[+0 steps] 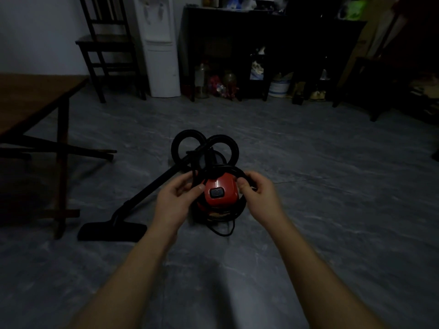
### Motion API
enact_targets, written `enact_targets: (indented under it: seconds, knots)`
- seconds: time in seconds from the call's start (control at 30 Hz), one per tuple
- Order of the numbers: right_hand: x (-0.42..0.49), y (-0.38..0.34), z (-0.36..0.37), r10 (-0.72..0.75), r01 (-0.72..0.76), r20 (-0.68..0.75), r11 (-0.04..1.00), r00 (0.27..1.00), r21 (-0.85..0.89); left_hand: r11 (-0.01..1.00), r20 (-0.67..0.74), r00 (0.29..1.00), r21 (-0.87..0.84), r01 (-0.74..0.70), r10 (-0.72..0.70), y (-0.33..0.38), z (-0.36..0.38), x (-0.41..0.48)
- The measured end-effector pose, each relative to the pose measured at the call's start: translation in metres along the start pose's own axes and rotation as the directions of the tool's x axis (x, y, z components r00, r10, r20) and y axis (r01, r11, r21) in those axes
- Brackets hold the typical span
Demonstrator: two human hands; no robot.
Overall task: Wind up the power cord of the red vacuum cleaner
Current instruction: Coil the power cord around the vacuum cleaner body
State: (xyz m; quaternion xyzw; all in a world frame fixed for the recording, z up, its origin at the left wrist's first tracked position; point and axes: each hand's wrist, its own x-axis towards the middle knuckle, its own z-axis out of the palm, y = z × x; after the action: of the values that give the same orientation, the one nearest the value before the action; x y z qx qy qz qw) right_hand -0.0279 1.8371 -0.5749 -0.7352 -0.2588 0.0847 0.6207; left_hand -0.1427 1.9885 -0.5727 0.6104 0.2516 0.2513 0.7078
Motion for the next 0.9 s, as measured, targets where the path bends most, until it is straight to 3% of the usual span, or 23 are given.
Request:
enact_targets:
  seconds: [0.33,0.53,0.7,0.8,0.9]
  knots:
    - [0.002,0.009,-0.002,0.029,-0.023,0.057,0.995,0.998,-0.096,0.987,0.154,0.988,0.154,-0.041,0.017,0.0,-0.003,-0.001]
    - [0.0,0.01,-0.002,0.057,-0.041,0.072,0.977,0.996,-0.209,0.978,0.129,0.992,0.205,-0.023,-0.004,-0.004,-0.008,0.003]
    - [0.001,0.013,-0.001,-0.007,0.005,-0.006,0.959,1.0,-0.285,0.886,0.169,0.985,0.449,-0.113,0.04,-0.015,-0.01,0.003]
    - [-0.001,0.008,0.004,-0.046,0.071,0.086,0.945,0.995,-0.319,0.825,0.259,0.966,0.549,-0.136,-0.013,-0.02,-0.006,0.0]
    - [-0.005,0.008,0.012,-0.016,0.114,0.254,0.918,0.967,-0.379,0.825,0.29,0.957,0.546,-0.145,-0.024,-0.021,-0.004,0.001]
